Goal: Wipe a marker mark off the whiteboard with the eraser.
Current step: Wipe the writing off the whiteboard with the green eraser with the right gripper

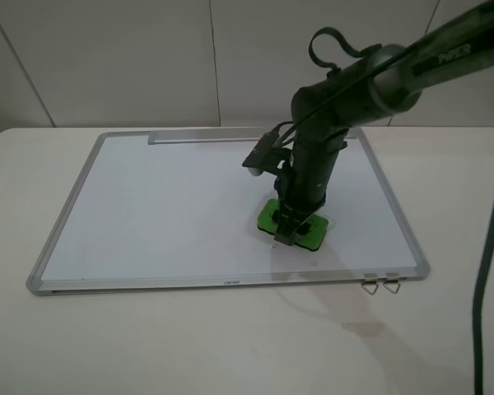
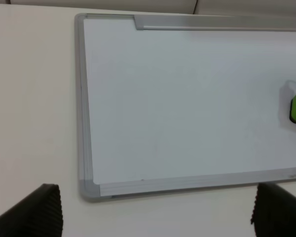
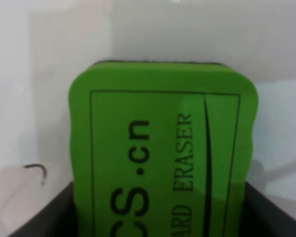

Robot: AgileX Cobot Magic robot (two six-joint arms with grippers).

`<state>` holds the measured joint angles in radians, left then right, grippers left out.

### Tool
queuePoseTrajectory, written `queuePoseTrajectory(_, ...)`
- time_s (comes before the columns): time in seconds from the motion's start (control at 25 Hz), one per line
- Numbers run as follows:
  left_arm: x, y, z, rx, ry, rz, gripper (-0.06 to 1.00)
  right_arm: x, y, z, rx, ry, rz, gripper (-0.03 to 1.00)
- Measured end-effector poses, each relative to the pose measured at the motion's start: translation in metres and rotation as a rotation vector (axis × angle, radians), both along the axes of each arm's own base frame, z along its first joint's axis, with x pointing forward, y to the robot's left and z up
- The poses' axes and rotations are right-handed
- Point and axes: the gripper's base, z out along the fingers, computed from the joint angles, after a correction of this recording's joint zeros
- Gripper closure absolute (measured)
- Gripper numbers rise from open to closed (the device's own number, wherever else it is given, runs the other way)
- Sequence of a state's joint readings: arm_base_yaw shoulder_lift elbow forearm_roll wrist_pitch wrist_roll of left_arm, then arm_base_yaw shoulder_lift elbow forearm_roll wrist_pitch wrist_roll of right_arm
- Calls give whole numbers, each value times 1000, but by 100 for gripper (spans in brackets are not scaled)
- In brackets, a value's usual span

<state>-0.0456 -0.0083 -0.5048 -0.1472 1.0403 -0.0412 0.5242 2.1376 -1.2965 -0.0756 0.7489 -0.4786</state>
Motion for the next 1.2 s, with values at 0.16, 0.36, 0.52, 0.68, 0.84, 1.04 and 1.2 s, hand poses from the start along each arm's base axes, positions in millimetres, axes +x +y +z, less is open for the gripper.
queuePoseTrajectory(0.16,0,0,0,0,0,0,16,7,-10,0,26,-8,-51,37)
queuePoseTrajectory(0.36,0,0,0,0,0,0,16,5,-2,0,113,16,-133,37)
queuePoseTrajectory(0.52,0,0,0,0,0,0,16,-9,32,0,226,37,-168,37)
queuePoseTrajectory(0.68,0,0,0,0,0,0,16,-29,62,-1,278,70,-154,37)
queuePoseTrajectory(0.84,0,0,0,0,0,0,16,-33,68,-2,282,70,-154,37)
queuePoseTrajectory(1.04,0,0,0,0,0,16,16,-15,47,-2,250,15,-226,37)
queuePoseTrajectory(1.2,1,0,0,0,0,43,16,12,8,-2,222,-50,-341,37)
